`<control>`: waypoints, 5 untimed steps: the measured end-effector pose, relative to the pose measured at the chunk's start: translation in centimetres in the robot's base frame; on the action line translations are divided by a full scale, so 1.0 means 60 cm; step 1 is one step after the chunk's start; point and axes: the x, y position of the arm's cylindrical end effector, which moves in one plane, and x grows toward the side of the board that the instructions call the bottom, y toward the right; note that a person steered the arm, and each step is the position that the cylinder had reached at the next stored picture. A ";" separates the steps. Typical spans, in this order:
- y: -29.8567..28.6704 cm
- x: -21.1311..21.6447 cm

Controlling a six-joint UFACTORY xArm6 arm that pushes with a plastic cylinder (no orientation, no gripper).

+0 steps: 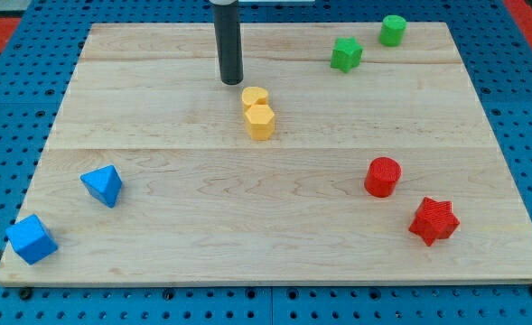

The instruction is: Point your arm at the top right side of the yellow heart

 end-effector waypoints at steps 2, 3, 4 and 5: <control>0.044 0.006; 0.068 0.006; 0.090 0.006; 0.117 0.009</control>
